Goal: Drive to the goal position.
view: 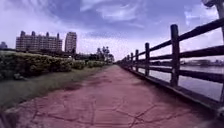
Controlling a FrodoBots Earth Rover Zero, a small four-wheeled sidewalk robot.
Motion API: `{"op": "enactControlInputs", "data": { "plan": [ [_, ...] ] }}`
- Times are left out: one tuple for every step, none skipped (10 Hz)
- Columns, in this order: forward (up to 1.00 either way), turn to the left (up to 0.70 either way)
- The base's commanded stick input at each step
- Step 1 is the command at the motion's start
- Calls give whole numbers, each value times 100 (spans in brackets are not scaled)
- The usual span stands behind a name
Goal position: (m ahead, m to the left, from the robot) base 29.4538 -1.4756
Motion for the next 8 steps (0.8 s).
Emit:
{"op": "enactControlInputs", "data": {
  "plan": [
    [100,0],
    [100,0],
    [100,0],
    [100,0],
    [100,0],
    [100,0],
    [100,0],
    [100,0]
  ]
}}
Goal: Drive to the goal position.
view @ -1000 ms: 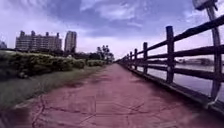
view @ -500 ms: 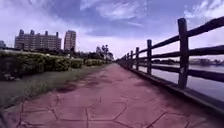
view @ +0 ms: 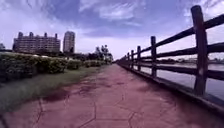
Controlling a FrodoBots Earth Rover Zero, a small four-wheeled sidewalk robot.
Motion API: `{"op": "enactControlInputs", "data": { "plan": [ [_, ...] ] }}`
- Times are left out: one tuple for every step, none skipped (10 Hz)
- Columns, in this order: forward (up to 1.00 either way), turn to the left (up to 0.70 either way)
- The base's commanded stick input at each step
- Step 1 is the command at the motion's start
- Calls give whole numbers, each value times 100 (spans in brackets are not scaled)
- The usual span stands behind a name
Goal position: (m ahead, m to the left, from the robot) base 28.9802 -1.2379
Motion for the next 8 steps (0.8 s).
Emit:
{"op": "enactControlInputs", "data": {
  "plan": [
    [100,0],
    [100,0],
    [100,0],
    [100,0],
    [100,0],
    [100,0],
    [100,0],
    [100,0]
  ]
}}
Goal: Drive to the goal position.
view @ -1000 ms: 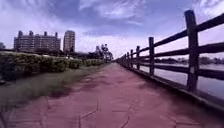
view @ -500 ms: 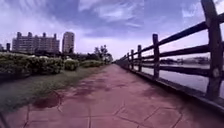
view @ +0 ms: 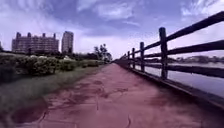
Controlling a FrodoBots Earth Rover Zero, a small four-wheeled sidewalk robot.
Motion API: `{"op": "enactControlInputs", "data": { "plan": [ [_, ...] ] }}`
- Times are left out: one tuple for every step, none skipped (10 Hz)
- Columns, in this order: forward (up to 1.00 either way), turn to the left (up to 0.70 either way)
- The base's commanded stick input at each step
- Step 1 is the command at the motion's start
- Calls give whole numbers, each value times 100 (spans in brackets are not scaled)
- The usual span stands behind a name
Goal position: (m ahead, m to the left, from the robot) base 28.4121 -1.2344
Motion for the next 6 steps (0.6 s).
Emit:
{"op": "enactControlInputs", "data": {
  "plan": [
    [100,0],
    [100,0],
    [100,0],
    [100,0],
    [100,0],
    [100,0]
  ]
}}
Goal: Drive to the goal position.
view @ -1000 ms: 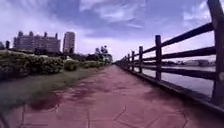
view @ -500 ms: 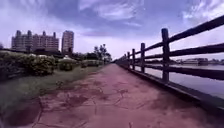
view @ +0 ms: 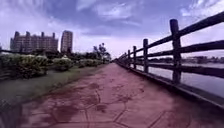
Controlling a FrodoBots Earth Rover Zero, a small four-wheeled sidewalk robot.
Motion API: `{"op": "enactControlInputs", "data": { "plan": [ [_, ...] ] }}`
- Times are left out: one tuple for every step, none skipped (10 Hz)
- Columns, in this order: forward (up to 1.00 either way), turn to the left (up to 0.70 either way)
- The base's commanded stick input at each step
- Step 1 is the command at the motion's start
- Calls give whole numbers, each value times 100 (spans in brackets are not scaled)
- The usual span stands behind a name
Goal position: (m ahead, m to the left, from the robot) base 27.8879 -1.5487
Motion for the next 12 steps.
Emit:
{"op": "enactControlInputs", "data": {
  "plan": [
    [100,0],
    [100,0],
    [100,0],
    [100,0],
    [100,0],
    [100,0],
    [100,0],
    [100,0],
    [100,0],
    [100,0],
    [100,0],
    [100,0]
  ]
}}
